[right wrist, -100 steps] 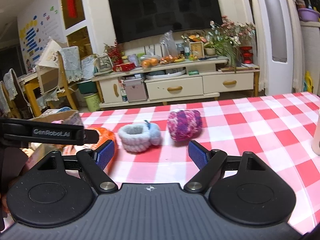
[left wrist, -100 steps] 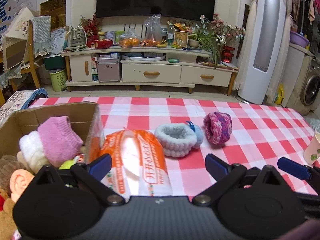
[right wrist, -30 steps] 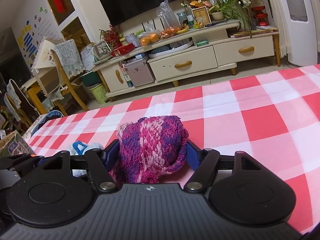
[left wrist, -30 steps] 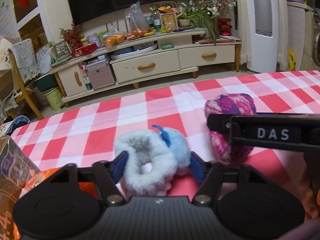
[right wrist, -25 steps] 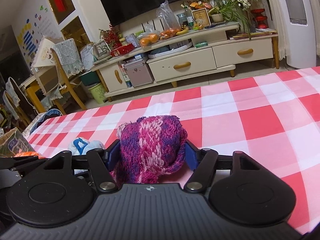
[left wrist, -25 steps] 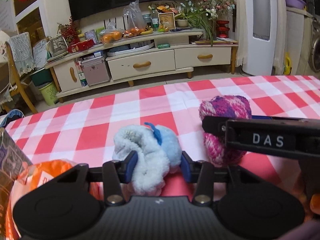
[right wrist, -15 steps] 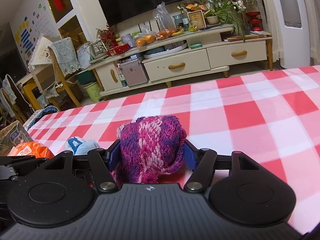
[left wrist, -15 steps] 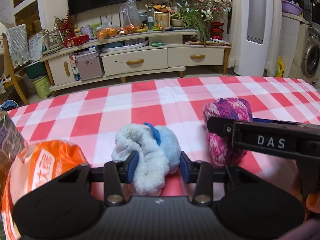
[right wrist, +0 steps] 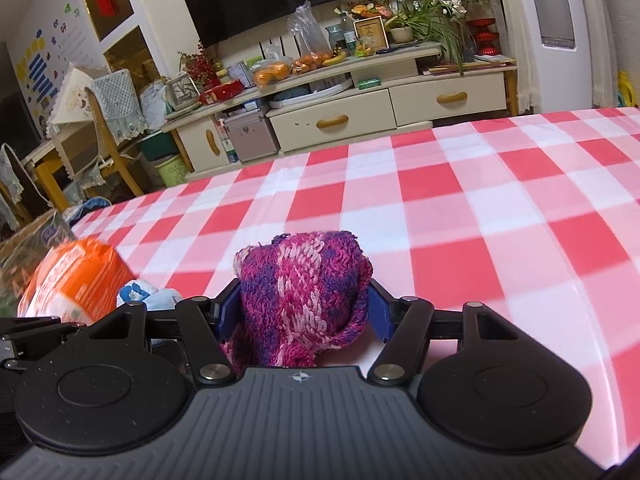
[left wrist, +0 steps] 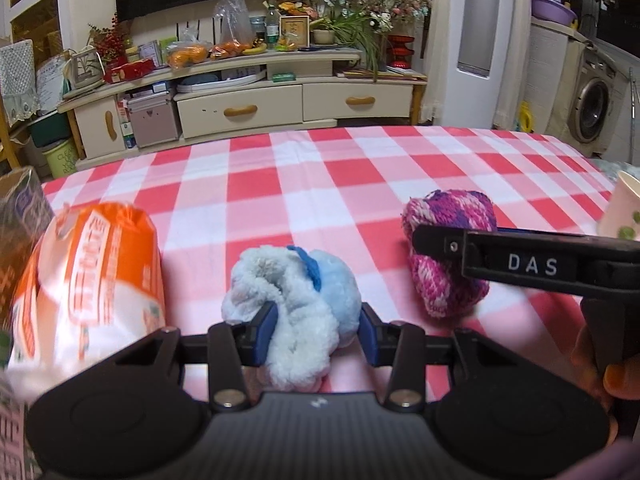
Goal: Organize soft objects
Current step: 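Lift and carry the knit slipper and hat over the cardboard box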
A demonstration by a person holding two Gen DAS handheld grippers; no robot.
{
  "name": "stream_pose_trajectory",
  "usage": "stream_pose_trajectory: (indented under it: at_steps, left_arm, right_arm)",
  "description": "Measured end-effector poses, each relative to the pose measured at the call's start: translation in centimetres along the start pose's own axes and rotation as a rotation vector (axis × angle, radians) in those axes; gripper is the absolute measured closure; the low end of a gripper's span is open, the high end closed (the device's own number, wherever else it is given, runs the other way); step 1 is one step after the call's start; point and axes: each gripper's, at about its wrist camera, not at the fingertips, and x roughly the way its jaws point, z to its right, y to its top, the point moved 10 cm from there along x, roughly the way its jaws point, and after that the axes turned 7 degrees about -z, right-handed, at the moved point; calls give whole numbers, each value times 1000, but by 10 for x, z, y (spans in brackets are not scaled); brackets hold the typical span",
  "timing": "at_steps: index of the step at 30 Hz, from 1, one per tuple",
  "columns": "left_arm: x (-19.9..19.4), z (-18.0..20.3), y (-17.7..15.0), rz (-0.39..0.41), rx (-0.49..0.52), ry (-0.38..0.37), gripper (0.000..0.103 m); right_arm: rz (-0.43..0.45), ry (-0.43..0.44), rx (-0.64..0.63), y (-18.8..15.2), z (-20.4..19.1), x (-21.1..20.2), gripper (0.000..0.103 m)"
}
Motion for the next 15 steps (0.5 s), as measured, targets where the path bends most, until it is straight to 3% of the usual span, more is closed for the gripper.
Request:
stream_pose_trajectory:
  at_steps: [15]
  left_arm:
    - [-48,19,-57,-24,26,-79,62]
  right_arm:
    - [-35,-37,-25,-27,-2,-24,25]
